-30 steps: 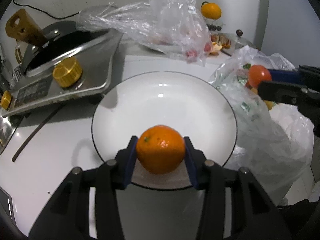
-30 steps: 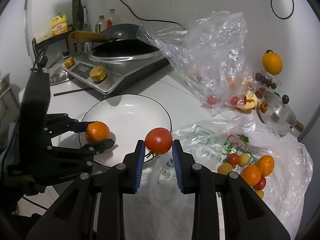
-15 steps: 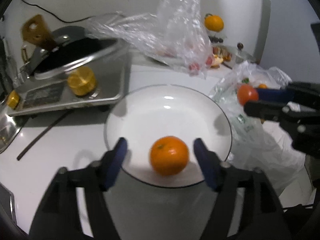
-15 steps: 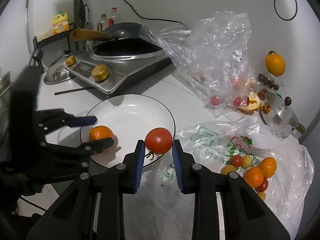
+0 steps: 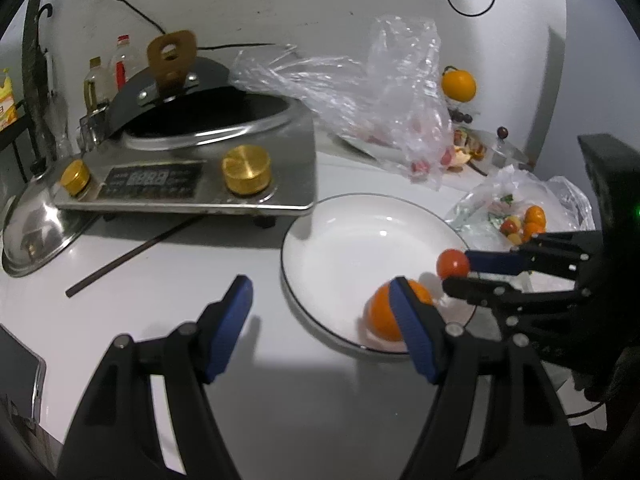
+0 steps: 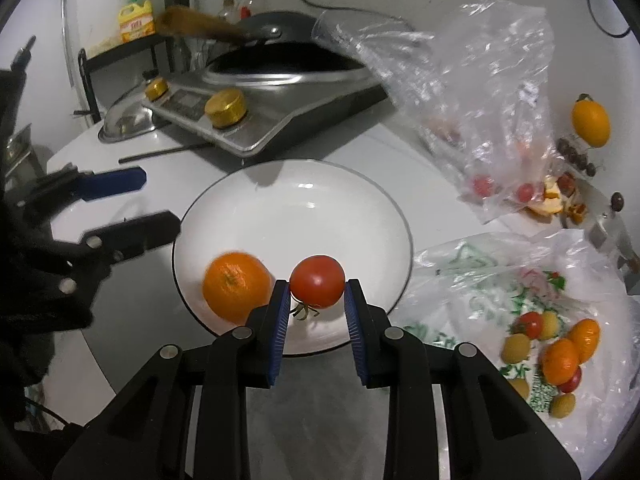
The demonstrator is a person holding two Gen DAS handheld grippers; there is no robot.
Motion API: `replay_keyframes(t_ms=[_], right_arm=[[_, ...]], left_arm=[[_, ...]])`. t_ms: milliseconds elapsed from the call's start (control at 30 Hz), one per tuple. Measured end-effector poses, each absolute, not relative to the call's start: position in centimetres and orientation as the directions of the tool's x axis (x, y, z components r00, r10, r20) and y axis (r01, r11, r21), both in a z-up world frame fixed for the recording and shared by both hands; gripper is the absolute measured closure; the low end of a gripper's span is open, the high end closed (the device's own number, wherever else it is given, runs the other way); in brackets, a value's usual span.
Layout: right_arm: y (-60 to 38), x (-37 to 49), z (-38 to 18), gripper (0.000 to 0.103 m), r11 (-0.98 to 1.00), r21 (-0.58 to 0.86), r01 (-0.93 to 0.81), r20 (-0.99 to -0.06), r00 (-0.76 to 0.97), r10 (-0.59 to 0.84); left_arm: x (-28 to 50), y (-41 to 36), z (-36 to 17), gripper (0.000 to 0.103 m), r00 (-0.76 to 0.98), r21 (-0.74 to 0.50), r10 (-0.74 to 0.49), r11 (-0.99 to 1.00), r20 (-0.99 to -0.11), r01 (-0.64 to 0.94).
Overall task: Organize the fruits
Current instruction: 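Open the left gripper releasing the orange while the right gripper releases the tomato onto the plate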
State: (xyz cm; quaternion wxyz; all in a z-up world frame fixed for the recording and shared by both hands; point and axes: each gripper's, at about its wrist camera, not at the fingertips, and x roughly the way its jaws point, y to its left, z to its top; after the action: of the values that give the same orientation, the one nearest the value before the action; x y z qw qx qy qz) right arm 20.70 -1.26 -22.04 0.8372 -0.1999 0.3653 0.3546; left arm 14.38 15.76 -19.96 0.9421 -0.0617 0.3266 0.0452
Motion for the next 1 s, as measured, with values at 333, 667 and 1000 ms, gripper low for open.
replay_keyframes(t_ms=[333, 667, 1000], right_arm=[[-0.4, 20.8, -23.9, 0.073, 0.653, -0.086, -0.753, -0.79, 0.451, 0.415], [-0.3, 20.9, -23.9, 0.073, 0.65, -0.083, -0.755, -0.795, 0.444, 0.414], [-1.5, 20.4, -22.8, 0.05, 0.667, -0.068, -0.742, -0.773, 0.462, 0.435]], left_arm=[[14.3, 16.0, -20.2, 0.031, 0.783, -0.094, 0.039, 0.988, -0.621, -0.124], [14.2, 15.9, -20.1, 0.031, 0.783, -0.089, 0.041, 0.988, -0.62, -0.123], [14.0, 14.4, -19.3, 0.031, 0.783, -0.072, 0.044, 0.991, -0.62, -0.113]])
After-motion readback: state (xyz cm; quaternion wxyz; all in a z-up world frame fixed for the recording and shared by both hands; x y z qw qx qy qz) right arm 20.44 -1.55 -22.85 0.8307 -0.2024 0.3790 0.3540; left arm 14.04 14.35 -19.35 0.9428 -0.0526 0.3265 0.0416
